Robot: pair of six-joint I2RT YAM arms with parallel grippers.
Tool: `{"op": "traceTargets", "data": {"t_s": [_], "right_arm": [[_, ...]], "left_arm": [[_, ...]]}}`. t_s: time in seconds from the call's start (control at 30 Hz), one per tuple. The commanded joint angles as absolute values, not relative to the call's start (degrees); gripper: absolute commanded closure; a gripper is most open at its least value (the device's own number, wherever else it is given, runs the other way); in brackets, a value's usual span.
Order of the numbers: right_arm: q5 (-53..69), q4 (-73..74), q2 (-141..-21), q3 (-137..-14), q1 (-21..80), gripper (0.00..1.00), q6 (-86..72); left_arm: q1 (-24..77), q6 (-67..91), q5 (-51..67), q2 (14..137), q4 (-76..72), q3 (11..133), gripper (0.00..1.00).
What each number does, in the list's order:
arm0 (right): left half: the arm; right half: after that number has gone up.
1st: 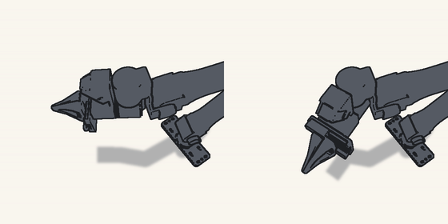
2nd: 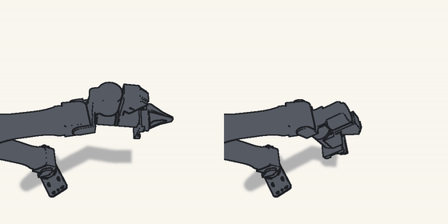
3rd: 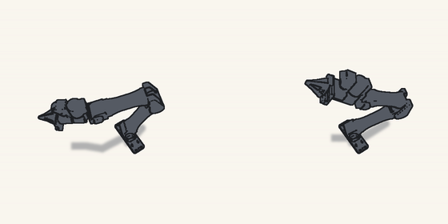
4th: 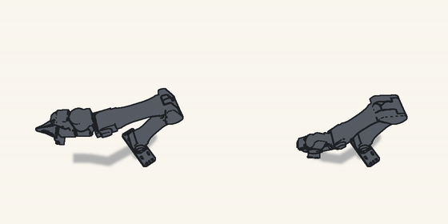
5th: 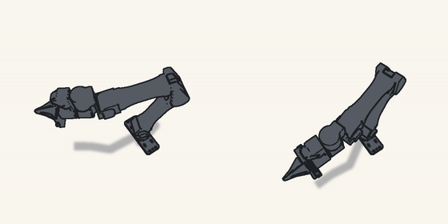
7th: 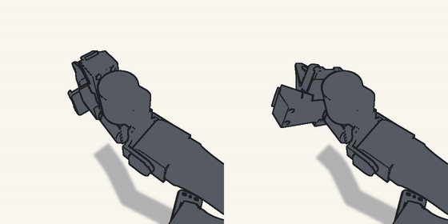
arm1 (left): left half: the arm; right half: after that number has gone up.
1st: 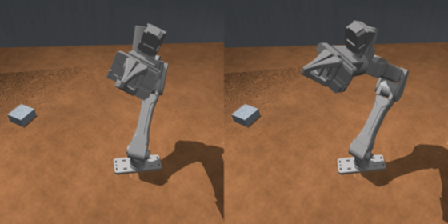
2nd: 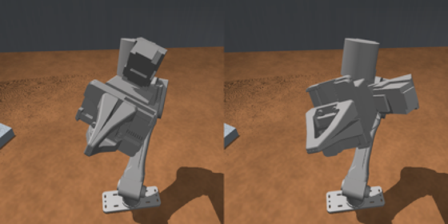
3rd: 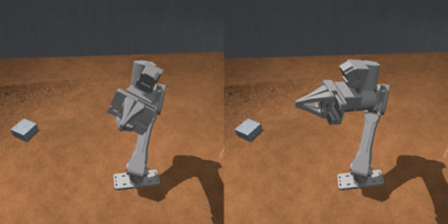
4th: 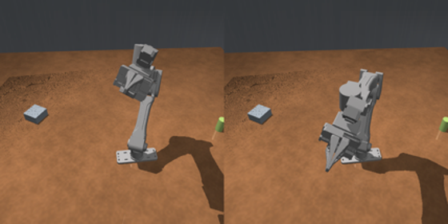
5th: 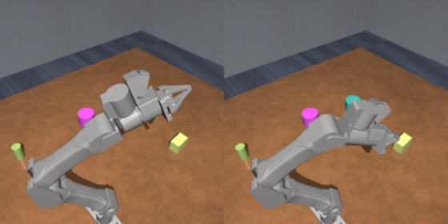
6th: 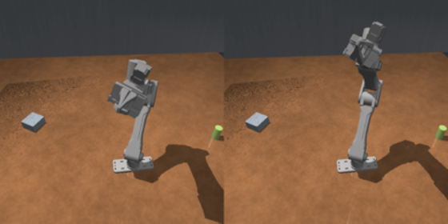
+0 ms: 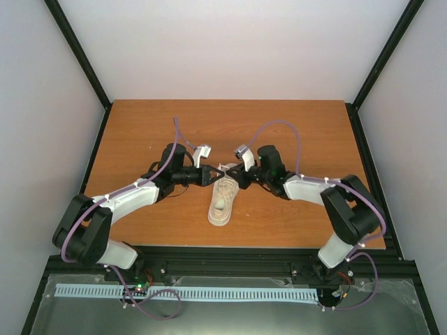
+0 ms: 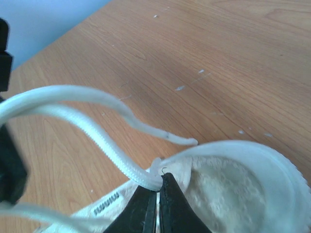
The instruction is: Tie the shoes
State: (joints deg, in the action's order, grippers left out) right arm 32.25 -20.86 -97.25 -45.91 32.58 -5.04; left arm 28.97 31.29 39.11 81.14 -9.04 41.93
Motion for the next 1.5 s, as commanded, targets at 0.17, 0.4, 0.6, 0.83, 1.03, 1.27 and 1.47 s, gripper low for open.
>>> {"op": "traceTargets", "data": {"t_s": [0.17, 0.4, 0.6, 0.83, 1.03, 1.27, 1.47], "right_arm": [[15.7, 4.1, -82.3, -46.2, 33.2, 0.97, -3.5], [3.6, 23.1, -78.1, -54.4, 35.1, 0.97, -4.7], [3.2, 18.0, -82.4, -50.2, 35.1, 0.97, -10.0], [10.9, 6.8, -84.0, -43.4, 31.1, 0.82, -15.3], [22.7, 1.9, -75.9, -40.0, 27.3, 0.32, -12.1], [40.2, -10.3, -75.4, -41.9, 26.5, 0.14, -13.2], [49.9, -20.2, -82.3, -46.2, 26.5, 0.12, -15.8]], "left_arm": [[28.7, 31.3, 42.2, 82.7, -11.1, 44.5, 0.99], [28.9, 27.5, 47.4, 86.5, -9.6, 47.4, 0.99], [29.3, 25.1, 49.4, 89.7, -8.5, 49.4, 0.99], [29.5, 24.4, 48.9, 90.1, -8.7, 49.0, 0.99], [29.5, 25.2, 47.1, 88.6, -8.4, 48.5, 0.99], [29.5, 25.0, 48.0, 88.2, -8.5, 47.9, 0.99], [29.5, 24.7, 49.1, 87.3, -8.5, 47.3, 0.99]]}}
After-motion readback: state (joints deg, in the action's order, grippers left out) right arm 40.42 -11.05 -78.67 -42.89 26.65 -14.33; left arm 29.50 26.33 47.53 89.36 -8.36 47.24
